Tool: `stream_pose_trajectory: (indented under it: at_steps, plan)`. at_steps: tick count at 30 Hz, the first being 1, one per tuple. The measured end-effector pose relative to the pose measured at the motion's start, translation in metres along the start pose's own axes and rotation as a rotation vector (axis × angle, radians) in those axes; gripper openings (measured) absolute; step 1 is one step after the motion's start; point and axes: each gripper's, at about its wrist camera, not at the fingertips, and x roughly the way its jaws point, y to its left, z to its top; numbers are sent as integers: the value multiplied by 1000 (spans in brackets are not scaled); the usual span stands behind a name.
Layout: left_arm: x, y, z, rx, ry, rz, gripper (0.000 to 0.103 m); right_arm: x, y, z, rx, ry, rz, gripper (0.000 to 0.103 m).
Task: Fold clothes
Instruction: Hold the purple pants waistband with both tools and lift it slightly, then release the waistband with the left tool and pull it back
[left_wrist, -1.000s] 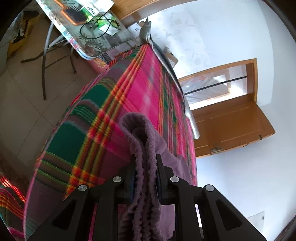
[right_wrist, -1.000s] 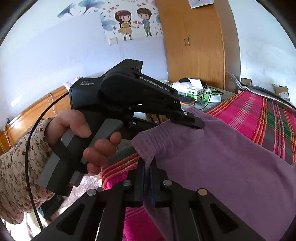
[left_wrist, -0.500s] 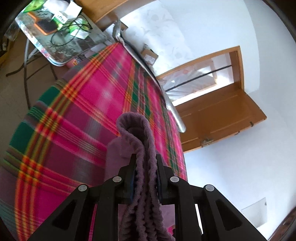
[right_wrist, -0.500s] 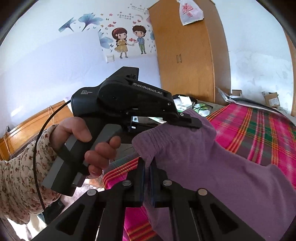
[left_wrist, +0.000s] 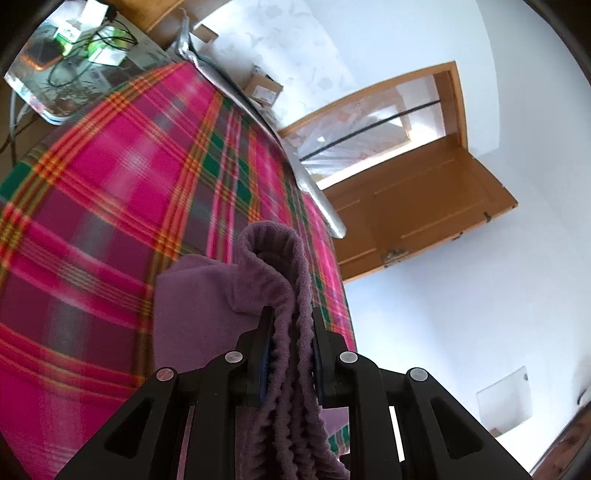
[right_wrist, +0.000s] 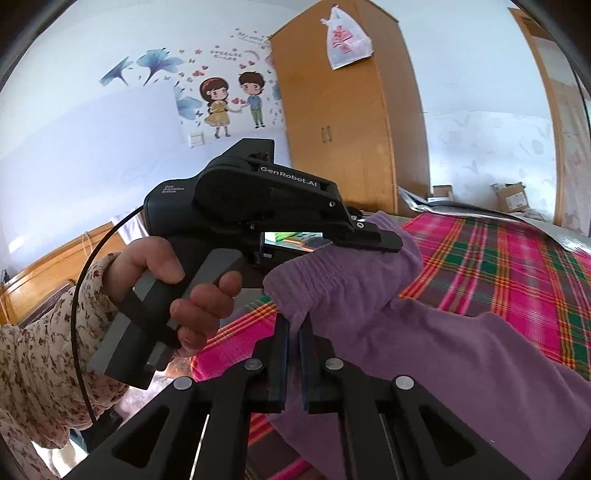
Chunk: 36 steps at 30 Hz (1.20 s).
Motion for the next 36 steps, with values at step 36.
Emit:
stream_pose_trajectory:
  at_steps: [36]
  plan:
    - [132, -66, -36, 37, 222, -59, 18, -103, -77, -37, 166, -63, -201, 5]
